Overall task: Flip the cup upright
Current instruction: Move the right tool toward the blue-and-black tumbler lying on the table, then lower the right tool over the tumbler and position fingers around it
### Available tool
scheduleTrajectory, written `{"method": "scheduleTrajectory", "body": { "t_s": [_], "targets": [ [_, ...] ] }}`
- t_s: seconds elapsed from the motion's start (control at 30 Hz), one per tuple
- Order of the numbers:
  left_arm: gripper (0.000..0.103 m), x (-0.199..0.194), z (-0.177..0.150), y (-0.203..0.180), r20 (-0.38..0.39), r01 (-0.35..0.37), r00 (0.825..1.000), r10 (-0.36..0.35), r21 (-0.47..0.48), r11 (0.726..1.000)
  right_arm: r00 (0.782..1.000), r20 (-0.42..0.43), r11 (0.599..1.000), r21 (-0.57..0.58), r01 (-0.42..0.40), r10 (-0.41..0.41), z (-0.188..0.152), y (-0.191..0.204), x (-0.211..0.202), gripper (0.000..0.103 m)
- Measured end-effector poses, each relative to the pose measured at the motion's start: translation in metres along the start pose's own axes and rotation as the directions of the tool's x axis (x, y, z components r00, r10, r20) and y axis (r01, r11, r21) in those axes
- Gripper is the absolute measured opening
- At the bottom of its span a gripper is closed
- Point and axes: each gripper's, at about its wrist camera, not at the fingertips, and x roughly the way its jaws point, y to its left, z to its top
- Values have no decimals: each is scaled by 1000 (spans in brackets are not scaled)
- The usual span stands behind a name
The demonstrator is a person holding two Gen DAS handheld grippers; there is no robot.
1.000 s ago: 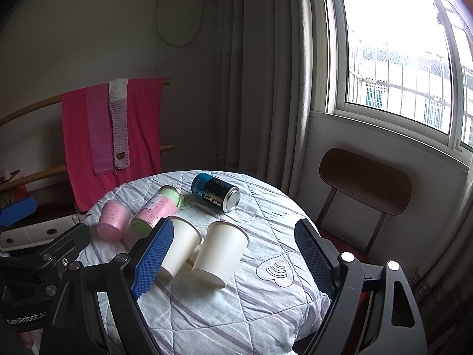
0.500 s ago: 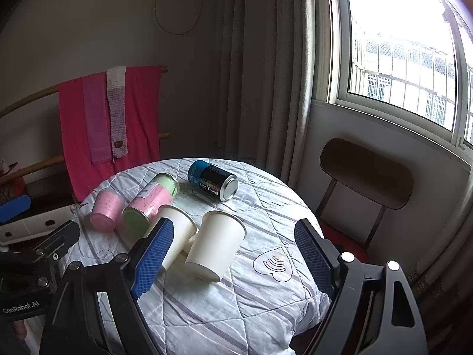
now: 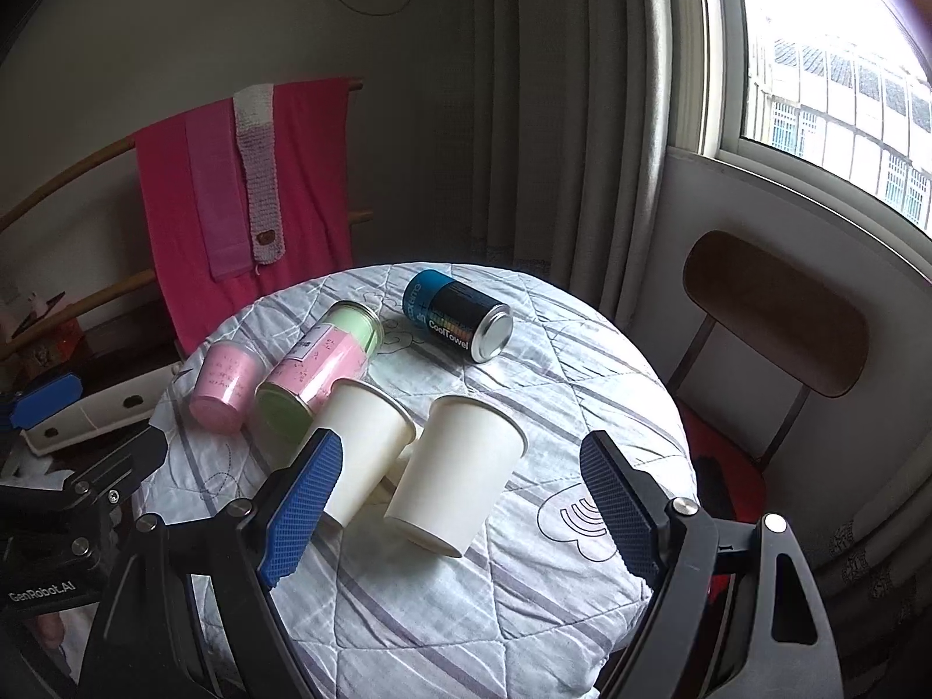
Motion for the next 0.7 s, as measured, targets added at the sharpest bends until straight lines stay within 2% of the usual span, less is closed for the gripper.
{"method": "scheduleTrajectory", "body": {
  "t_s": [0.13,0.37,0.53,0.63,0.7],
  "targets": [
    [103,15,13,-5,-8,-30,1000,30,15,999,1000,-21,999,-39,0,-1,12,-2,17,85],
    [103,59,38,-19,-39,-52,998,52,19,998,996,-73,993,-103,-59,52,43,-16,57,85],
    [103,98,65,-29,-109,-38,993,41,35,999,989,-136,985,-157,-70,48,65,-23,94,85],
    [103,118,85,-27,-195,-36,980,40,26,999,979,-199,985,-153,-80,48,85,-29,110,85],
    [103,128,99,-24,-264,-43,963,47,22,999,966,-249,985,-140,-103,66,99,-32,118,85]
  ]
}}
